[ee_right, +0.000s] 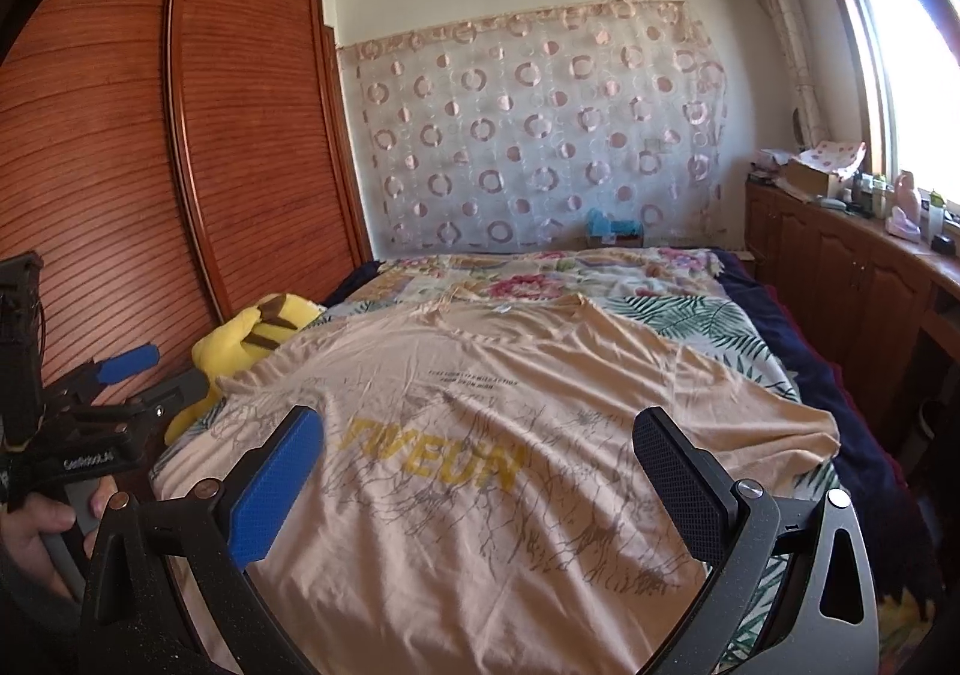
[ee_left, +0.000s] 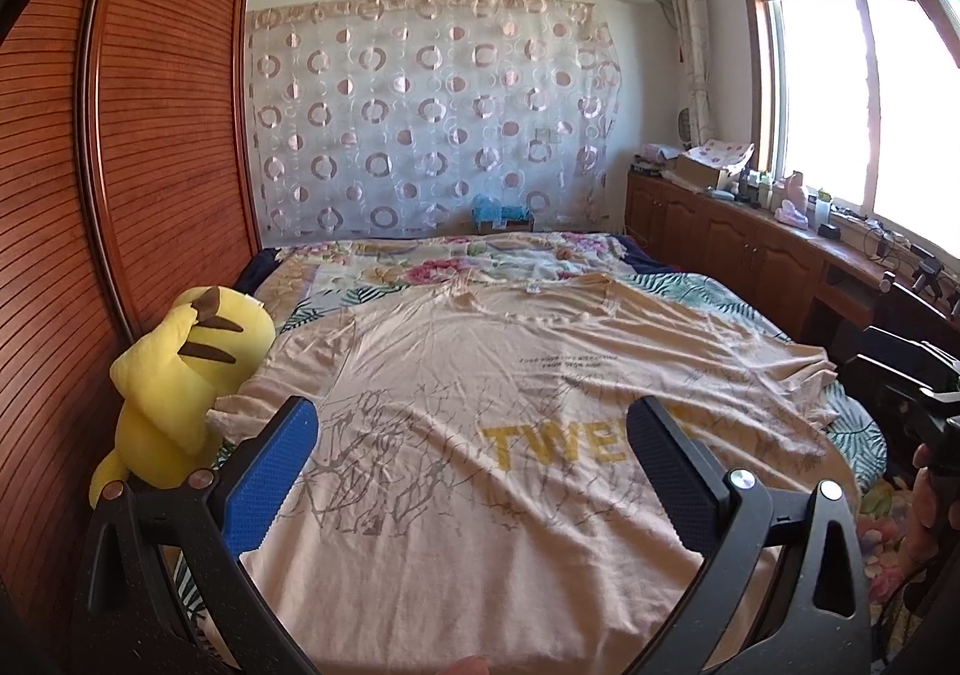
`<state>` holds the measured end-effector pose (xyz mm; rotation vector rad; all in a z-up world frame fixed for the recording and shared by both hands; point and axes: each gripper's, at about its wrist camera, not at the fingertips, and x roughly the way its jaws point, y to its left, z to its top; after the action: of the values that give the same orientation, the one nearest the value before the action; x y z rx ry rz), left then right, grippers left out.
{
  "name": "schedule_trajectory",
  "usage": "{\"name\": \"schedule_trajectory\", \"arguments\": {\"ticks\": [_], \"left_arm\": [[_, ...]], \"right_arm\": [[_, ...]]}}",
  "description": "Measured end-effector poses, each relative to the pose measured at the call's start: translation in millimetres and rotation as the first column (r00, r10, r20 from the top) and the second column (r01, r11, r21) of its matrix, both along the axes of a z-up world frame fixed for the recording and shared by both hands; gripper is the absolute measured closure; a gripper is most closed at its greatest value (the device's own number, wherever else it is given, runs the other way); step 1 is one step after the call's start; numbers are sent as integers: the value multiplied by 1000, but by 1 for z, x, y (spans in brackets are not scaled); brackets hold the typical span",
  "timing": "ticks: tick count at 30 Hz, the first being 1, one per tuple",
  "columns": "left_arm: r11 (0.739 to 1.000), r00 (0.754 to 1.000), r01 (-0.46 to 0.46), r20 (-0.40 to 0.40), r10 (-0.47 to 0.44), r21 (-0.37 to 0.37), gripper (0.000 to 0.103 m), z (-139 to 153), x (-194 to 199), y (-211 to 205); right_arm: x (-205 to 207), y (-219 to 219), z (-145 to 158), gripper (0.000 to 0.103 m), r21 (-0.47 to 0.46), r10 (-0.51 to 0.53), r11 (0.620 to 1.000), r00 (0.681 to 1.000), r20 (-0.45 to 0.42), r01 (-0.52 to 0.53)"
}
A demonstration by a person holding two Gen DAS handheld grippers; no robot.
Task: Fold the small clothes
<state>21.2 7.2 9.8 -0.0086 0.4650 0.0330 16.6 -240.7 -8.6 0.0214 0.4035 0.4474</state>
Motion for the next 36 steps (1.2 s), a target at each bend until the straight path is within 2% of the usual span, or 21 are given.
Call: {"name": "schedule_trajectory", "arguments": {"ticks": [9, 17, 22, 24, 28, 30, 36], "left_arm": [[998, 994, -52, -92, 54, 26, 0, -43, 24, 48], [995, 984, -94, -147, 100, 45, 0, -56, 53, 102], [995, 973, -98, -207, 99, 14, 0, -65, 75, 139], [995, 969, -99, -230, 95, -4, 5, -70, 85, 152], [992, 953, -124, -275, 123, 13, 11, -82, 105, 172], [992, 943, -128, -308, 128, 23, 19, -90, 115, 179], [991, 891, -137, -438, 123, -1, 38, -117, 139, 203]], "right_arm": [[36, 18, -6, 1, -71, 74, 994, 996, -41, -77], [63, 41, -1, 3, -92, 161, 982, 985, -63, -166], [81, 47, -18, 3, -97, 186, 976, 978, -91, -195], [86, 47, -23, 3, -97, 192, 974, 975, -115, -203], [93, 51, -26, 3, -125, 200, 968, 970, -141, -218], [100, 52, -25, 3, -136, 205, 965, 967, -151, -225], [119, 74, -15, 3, -183, 217, 952, 962, -167, -247]]}}
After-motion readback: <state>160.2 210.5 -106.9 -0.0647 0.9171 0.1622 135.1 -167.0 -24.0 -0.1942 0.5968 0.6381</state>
